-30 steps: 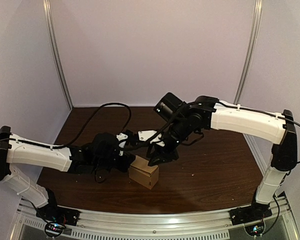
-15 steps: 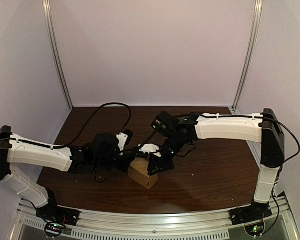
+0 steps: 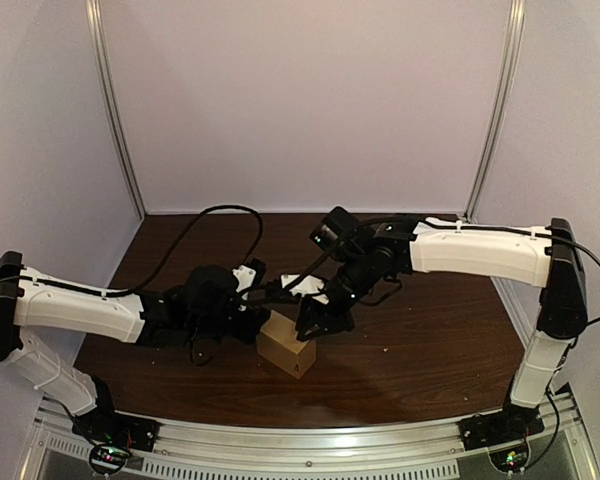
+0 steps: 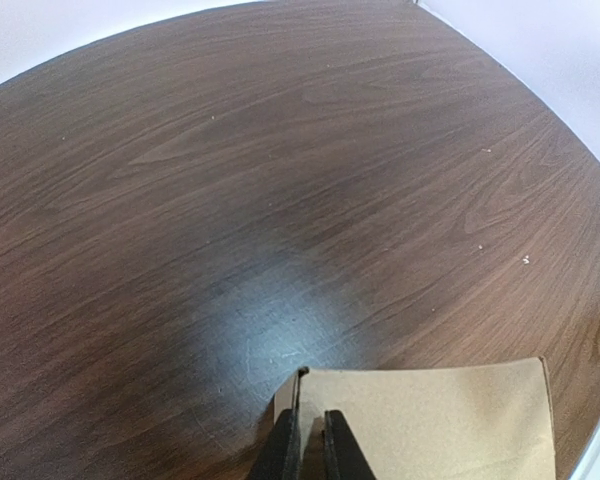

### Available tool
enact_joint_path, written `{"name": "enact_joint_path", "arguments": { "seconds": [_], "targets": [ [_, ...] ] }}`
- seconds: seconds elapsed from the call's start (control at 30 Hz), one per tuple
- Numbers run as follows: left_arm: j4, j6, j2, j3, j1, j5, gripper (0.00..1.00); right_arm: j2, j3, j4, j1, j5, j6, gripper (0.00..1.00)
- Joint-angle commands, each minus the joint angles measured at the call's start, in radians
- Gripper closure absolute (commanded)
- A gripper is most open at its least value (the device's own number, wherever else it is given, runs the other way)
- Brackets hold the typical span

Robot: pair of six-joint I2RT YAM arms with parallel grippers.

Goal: Fold the paper box

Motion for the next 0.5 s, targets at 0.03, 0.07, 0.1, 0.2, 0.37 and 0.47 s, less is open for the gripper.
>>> {"name": "enact_joint_path", "arguments": {
  "seconds": [0.03,0.07,0.1,0.2,0.37,0.47],
  "targets": [
    [-0.145,0.012,0.013,-0.016,-0.006,0.018,0.88,0.103,-0.033,0.015,0.022,-0.006,0.008,0.78],
    [-0.147,0.018,0.004,-0.011,-0.007,0.017,0.88,0.125,-0.034,0.013,0.023,-0.002,0.008,0.78],
    [-0.148,0.023,-0.008,-0.005,-0.007,0.016,0.88,0.143,-0.031,0.007,0.023,0.006,0.010,0.79],
    [-0.203,0.056,-0.059,0.046,-0.007,0.008,0.88,0.167,-0.030,-0.006,0.020,0.019,0.009,0.79],
    [-0.249,0.065,-0.217,0.044,-0.006,-0.018,0.89,0.135,-0.034,0.006,0.020,0.029,0.018,0.79],
    [-0.286,0.057,-0.281,0.034,-0.006,-0.007,0.91,0.133,-0.024,0.002,0.020,0.033,0.015,0.79]
  ]
}}
